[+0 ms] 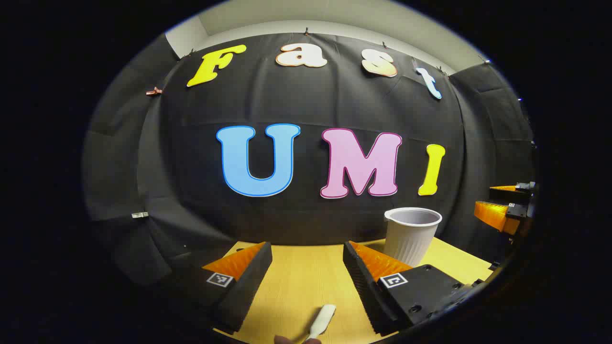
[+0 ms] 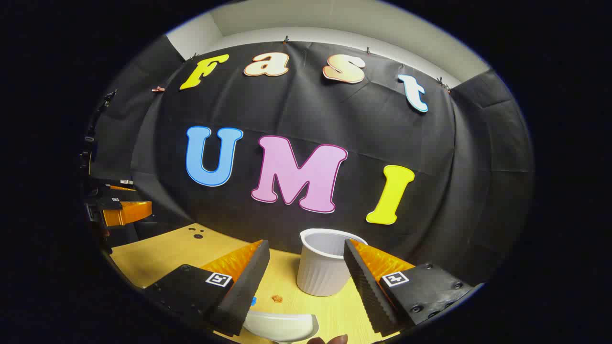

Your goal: Pick up the small broom and dustpan from the desktop, sweep the trash into the dustpan with the broom, and then empty the trash into the garbage bin.

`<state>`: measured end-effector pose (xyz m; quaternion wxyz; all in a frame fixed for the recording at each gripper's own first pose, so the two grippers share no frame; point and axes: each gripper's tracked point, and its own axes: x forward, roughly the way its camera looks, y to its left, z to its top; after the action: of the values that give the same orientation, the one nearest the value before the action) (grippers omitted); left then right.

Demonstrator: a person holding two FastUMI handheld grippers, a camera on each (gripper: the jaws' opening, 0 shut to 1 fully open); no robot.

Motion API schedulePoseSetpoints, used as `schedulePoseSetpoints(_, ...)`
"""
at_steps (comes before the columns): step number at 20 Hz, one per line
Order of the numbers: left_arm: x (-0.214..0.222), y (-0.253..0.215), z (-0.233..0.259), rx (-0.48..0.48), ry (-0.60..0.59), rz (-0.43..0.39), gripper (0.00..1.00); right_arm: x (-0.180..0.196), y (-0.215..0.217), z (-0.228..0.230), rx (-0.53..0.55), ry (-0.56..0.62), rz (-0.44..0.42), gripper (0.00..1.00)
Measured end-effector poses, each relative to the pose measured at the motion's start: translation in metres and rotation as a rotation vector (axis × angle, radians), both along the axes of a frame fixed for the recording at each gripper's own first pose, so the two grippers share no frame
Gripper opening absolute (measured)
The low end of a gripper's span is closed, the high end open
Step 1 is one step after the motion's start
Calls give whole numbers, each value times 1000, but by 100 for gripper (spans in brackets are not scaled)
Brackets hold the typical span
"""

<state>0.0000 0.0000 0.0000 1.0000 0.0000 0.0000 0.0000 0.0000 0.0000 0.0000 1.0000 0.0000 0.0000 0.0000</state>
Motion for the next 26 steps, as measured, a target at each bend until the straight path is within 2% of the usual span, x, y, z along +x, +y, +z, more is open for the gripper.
schedulePoseSetpoints(15,4,-12,-7,18,11,-19,95,-7,4,-15,5,50,23,97)
schedulePoseSetpoints(17,-3,-11,-18,17,17,-17,95,-13,14,-35,-2,128,66,98)
schedulePoseSetpoints(21,-1,-8,-32,-8,48,-12,95,-42,33,-105,-19,414,187,97)
schedulePoseSetpoints(26,-2,-1,-48,-11,80,10,96,-87,34,-209,-68,782,216,95)
